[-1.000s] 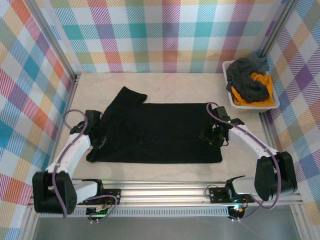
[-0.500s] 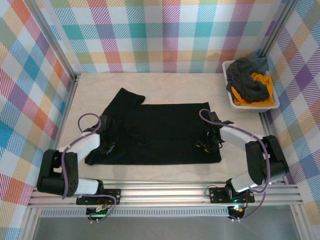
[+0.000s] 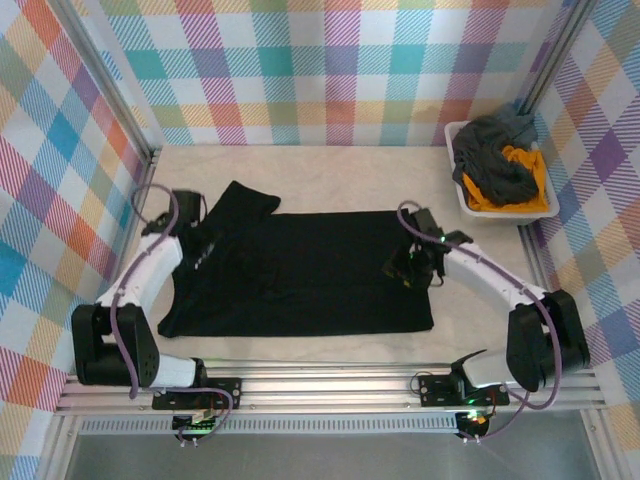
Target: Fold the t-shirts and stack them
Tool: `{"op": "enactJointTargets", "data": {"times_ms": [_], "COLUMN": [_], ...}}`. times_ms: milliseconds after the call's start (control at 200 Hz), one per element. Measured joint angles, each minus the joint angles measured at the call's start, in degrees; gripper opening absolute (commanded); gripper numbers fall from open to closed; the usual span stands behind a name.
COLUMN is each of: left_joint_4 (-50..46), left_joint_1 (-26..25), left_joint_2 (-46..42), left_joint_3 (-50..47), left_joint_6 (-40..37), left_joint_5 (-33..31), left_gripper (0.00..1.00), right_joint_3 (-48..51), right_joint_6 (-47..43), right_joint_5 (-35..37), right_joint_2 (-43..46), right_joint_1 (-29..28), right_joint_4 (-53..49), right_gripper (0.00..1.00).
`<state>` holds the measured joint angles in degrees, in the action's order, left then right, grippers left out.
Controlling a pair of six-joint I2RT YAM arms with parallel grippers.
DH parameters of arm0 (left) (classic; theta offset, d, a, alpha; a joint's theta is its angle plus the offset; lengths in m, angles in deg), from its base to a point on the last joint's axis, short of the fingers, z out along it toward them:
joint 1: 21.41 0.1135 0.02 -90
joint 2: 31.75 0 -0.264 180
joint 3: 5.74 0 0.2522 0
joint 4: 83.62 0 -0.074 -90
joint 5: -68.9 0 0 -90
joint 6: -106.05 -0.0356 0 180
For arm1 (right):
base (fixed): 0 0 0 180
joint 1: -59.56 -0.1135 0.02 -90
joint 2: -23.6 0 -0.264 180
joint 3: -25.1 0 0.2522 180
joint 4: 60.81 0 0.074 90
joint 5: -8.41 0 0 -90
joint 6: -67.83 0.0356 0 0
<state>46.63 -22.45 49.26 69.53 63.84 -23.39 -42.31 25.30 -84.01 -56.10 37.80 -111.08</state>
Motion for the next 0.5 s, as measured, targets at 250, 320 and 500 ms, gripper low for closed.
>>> {"op": "enactJointTargets", "data": {"times_ms": [250,320,500], "left_joint_4": [-1.44,-1.7,-0.37], "left_joint_1": [0.09,0.15,0.5], "left_joint_2": [24.0,30.05,41.35], "left_joint_3": [29.94,35.04,41.88], "left_joint_6": [-6.56,-7.45,-10.14], "left_joint_5": [1.27,1.22,2.08], "left_gripper": [0.62,0.62,0.65], "right_joint_3": [-26.45,-32.11,-41.55], "right_joint_6": [-8.5,-11.08,-16.39], "right_joint_5": [1.92,2.89,4.11], "right_joint_2": [-20.98,-27.12,-38.84], "right_joint_1": [9.33,10.93,14.25], "right_joint_4": [1.27,1.36,0.2], "right_gripper": [0.5,0.5,0.5]}}
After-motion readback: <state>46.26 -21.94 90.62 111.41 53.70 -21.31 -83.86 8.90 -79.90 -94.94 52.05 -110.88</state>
